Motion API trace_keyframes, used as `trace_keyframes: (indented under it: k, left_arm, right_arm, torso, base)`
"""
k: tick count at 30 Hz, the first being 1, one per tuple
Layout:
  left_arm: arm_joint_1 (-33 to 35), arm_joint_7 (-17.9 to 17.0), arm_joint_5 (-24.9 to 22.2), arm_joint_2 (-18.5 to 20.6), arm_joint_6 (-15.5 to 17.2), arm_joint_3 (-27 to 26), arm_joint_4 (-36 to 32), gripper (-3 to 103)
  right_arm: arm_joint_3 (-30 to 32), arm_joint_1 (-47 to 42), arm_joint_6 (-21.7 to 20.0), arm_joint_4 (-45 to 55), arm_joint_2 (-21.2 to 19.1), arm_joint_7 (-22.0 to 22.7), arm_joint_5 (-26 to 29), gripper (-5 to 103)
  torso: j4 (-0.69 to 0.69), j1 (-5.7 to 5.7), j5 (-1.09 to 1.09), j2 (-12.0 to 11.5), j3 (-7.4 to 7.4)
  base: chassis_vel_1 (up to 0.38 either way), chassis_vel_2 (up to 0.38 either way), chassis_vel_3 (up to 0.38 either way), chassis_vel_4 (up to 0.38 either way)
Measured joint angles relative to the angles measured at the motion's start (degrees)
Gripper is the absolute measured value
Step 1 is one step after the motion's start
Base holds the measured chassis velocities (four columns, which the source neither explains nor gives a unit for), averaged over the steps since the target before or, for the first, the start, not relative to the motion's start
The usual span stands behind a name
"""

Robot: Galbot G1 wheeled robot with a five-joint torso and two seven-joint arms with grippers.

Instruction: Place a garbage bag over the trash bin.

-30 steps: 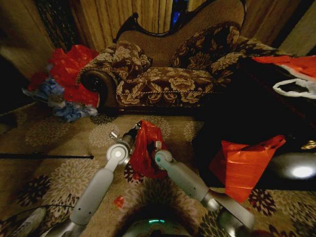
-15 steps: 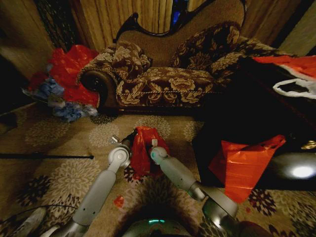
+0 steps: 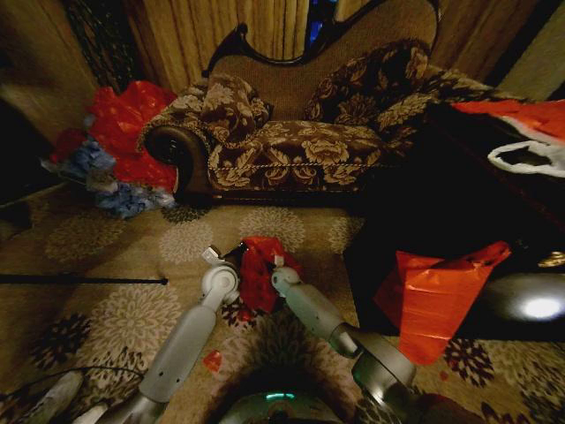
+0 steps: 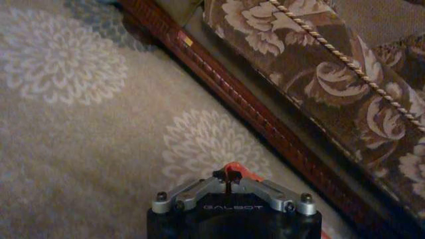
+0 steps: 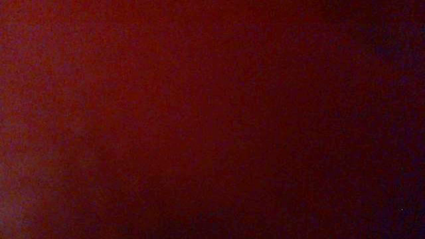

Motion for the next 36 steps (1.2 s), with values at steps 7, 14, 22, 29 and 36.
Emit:
trace_keyframes:
  k: [7, 14, 22, 29, 36]
  left_arm:
    - [-0.05, -0.04, 1.07, -0.05, 0.16, -0.04, 0.01, 0]
    - [-0.27, -0.01, 3.02, 0.07, 0.5, -0.15, 0.15, 0]
    - [-1.07, -0.26, 3.15, 0.63, 0.87, -0.4, 0.28, 0]
    - [-0.97, -0.58, 3.4, 0.89, 0.87, -0.74, 1.28, 0]
    - [-0.73, -0.83, 3.4, 0.96, 0.84, -0.75, 1.63, 0]
  right_arm:
    - [-1.7, -1.28, -1.29, 7.44, -0.03, 3.24, 1.7, 5]
    - [-3.97, -1.53, -2.43, 15.53, -1.72, 9.86, 5.25, 31]
    - [-6.84, -1.47, -3.57, 23.36, -7.38, 13.3, 7.02, 58]
    - [-8.56, -2.06, -4.03, 30.09, -11.67, 15.53, 8.64, 91]
    - [-9.12, -3.06, -3.63, 32.37, -12.69, 16.05, 8.46, 100]
  torso:
    - [0.01, 0.0, -0.01, 0.0, 0.0]
    - [0.0, 0.0, -0.02, 0.0, 0.0]
    - [0.01, 0.0, 0.0, 0.0, 0.0]
    - [0.01, 0.0, 0.0, 0.0, 0.0]
    - [0.01, 0.0, -0.01, -0.01, 0.0]
  base:
    - [0.0, 0.0, 0.0, 0.0]
    - [0.0, 0.0, 0.0, 0.0]
    - [0.0, 0.0, 0.0, 0.0]
    - [0.0, 0.0, 0.0, 0.0]
    - [0.0, 0.0, 0.0, 0.0]
